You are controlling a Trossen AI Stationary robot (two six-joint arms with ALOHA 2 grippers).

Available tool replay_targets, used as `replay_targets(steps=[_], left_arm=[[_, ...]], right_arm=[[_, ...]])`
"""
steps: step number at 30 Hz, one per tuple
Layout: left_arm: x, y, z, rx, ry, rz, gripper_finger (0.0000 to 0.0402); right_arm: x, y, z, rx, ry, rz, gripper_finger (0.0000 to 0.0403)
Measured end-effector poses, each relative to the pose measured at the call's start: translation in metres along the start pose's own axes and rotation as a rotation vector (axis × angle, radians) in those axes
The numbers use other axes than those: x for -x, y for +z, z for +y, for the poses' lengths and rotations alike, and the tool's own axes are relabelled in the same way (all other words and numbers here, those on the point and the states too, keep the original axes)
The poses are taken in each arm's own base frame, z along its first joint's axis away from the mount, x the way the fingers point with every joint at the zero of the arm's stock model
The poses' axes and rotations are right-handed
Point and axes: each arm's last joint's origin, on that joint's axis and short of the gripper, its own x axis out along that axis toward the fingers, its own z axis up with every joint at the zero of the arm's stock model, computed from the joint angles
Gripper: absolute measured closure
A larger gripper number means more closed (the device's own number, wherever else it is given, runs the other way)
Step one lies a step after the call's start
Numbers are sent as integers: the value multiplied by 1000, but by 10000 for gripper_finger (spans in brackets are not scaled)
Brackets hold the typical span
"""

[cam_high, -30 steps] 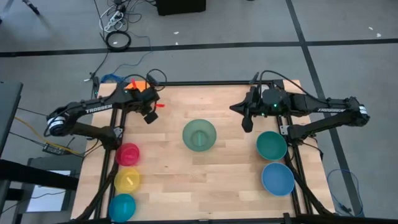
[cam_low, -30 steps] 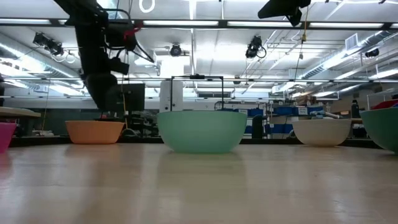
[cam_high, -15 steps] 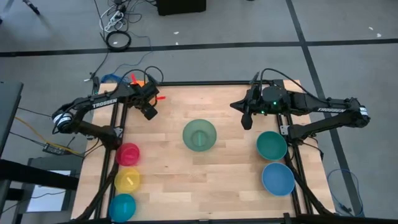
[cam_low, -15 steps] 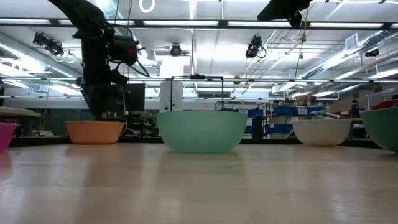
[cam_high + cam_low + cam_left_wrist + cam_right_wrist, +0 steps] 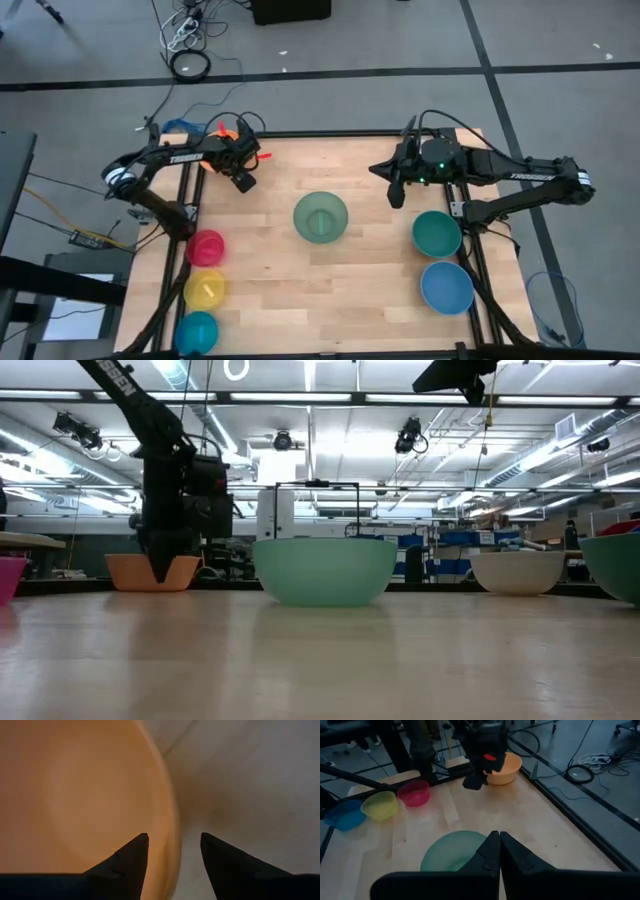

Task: Nest bowls inside each other
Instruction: Stack the orange bowl on top of the light green bowl

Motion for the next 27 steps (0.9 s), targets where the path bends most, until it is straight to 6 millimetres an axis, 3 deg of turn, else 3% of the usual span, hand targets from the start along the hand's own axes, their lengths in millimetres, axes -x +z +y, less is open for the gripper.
replay_targets(steps=[5,11,17,22,27], left_arm=[[-8,1,-2,-11,-8,23,249],[-6,1,-4,-50,-10,13,381],[0,2,-15,-123,-18,0,394],[30,16,-34,-251,-41,-101,395],[88,30,-48,-361,-54,-278,396]], right_arm=[[0,1,0,4,-1,-6,403],[0,1,-2,4,-11,-10,403],[-1,2,-6,-4,-27,-12,403],[-2,3,-10,-12,-49,-12,403],[-2,2,-14,-14,-69,0,403]])
